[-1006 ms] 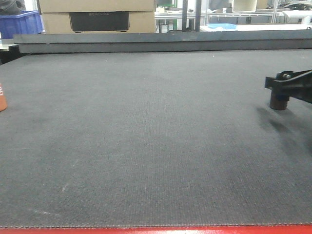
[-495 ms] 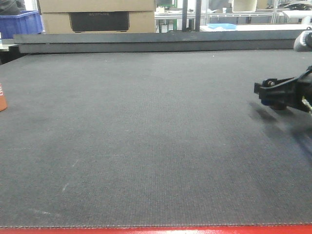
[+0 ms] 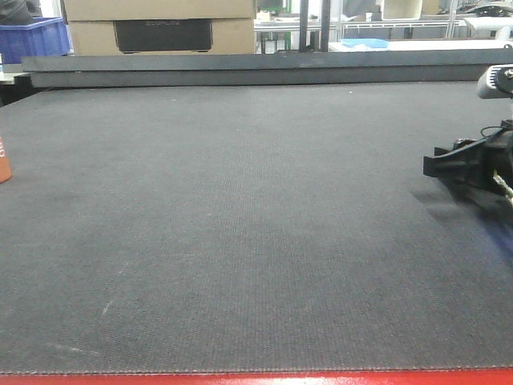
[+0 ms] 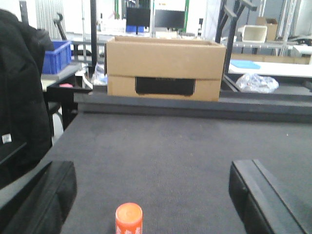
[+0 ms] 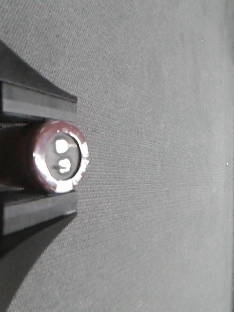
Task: Place cylindrical capacitor in blue bin on shelf
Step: 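Close left gripper on orange capacitor and right gripper on maroon capacitor, then lift both held capacitors up off the table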
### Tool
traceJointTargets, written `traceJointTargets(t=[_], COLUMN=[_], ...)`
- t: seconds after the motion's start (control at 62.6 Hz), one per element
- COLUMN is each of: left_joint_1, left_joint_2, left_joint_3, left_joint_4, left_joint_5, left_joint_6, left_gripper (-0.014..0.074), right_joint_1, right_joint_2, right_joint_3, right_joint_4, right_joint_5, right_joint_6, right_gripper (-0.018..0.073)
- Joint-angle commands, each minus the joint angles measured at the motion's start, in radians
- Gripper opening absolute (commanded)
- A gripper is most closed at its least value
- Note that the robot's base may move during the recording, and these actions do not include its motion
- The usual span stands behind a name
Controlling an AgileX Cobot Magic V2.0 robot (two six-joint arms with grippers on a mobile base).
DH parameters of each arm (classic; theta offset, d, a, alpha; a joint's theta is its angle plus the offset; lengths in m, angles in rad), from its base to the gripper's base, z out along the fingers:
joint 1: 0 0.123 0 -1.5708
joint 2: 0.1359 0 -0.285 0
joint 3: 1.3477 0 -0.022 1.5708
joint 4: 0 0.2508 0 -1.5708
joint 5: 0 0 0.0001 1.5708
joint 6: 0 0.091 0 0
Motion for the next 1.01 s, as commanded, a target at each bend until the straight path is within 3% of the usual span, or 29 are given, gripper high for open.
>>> traceJointTargets(t=[0.0, 0.112, 0.24, 0.543, 0.719, 0.99], left_joint_1=[-0.005, -0.005, -0.005, -0.005, -0.005, -0.005], left_joint_2=[0.009, 0.057, 0.16, 0.469, 0.703, 1.02], left_joint_3=[-0.003, 0.013, 0.081, 0.317, 0.323, 0.226], left_joint_4=[0.011, 0.082, 0.089, 0.082, 0.067, 0.067], left_joint_5=[0.018, 0.009, -0.12, -0.694, -0.946, -1.127], left_joint_6=[0.003, 0.003, 0.005, 0.005, 0.005, -0.026], left_gripper=[0.0538, 0.0537, 0.0537, 0.0537, 0.0537, 0.0537], right_joint_1=[-0.005, -0.005, -0.005, -0.005, -0.005, -0.005], right_joint_2=[-0.001, -0.025, -0.061, -0.151, -0.179, -0.205], right_joint_3=[-0.005, -0.005, -0.005, -0.005, -0.005, -0.005], right_joint_4=[-0.004, -0.004, -0.004, -0.027, -0.064, -0.064], right_joint_5=[-0.022, -0.022, -0.02, 0.073, 0.092, 0.111], right_joint_6=[-0.007, -0.007, -0.007, -0.007, -0.007, -0.007], right_gripper=[-0.0146, -0.0158, -0.0158, -0.0162, -0.0162, -0.0162])
